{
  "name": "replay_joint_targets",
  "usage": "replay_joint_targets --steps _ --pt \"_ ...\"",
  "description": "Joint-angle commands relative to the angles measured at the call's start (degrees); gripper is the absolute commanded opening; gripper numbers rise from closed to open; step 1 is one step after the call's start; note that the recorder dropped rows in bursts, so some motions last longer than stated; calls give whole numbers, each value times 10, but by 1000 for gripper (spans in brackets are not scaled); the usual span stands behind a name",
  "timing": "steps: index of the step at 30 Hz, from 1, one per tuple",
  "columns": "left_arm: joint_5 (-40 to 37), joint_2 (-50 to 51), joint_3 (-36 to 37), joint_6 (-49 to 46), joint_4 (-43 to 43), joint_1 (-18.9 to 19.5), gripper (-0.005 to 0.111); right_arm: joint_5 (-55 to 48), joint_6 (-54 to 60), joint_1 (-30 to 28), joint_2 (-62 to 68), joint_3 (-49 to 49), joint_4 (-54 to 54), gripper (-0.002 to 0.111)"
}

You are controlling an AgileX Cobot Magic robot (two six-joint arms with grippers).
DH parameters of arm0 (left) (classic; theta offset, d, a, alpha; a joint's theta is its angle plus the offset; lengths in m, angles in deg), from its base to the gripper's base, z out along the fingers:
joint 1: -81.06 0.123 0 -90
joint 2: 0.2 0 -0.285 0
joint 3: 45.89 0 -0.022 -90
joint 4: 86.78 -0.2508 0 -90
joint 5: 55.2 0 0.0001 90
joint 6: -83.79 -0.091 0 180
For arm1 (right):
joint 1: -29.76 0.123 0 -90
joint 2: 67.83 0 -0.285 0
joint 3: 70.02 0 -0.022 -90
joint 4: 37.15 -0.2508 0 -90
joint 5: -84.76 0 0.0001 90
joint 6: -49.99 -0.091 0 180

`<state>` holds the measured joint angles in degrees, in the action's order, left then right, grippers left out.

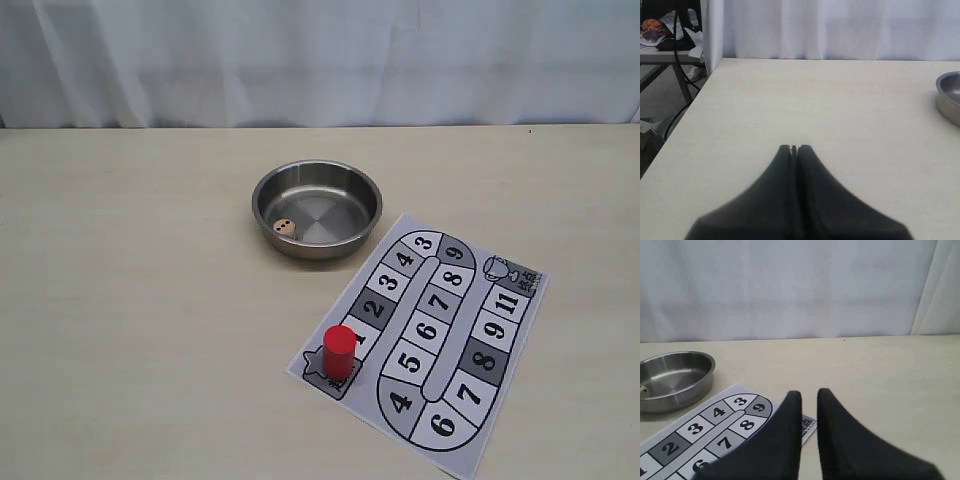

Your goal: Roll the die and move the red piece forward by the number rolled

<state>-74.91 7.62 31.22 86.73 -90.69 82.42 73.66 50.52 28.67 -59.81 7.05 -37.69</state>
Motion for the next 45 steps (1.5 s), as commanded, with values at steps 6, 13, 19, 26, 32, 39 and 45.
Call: replay_joint_targets --steps 6,13,19,26,32,39,45 --pt "8 0 1 3 0 0 0 5 4 -1 -2 1 1 11" --pt "8 0 1 3 0 0 0 111 -5 -1 -2 1 -35 11" --pt "8 0 1 3 0 0 0 367 -5 -1 -2 1 -65 11" --pt "8 0 1 3 0 0 0 462 -53 -1 -2 1 -65 11" --pt "8 0 1 3 1 0 0 259 -53 -1 -2 -104 -61 11" --pt "8 0 1 3 1 0 0 39 -27 -1 90 -271 -60 11" --pt "8 0 1 3 1 0 0 -95 23 -1 217 -408 -60 11"
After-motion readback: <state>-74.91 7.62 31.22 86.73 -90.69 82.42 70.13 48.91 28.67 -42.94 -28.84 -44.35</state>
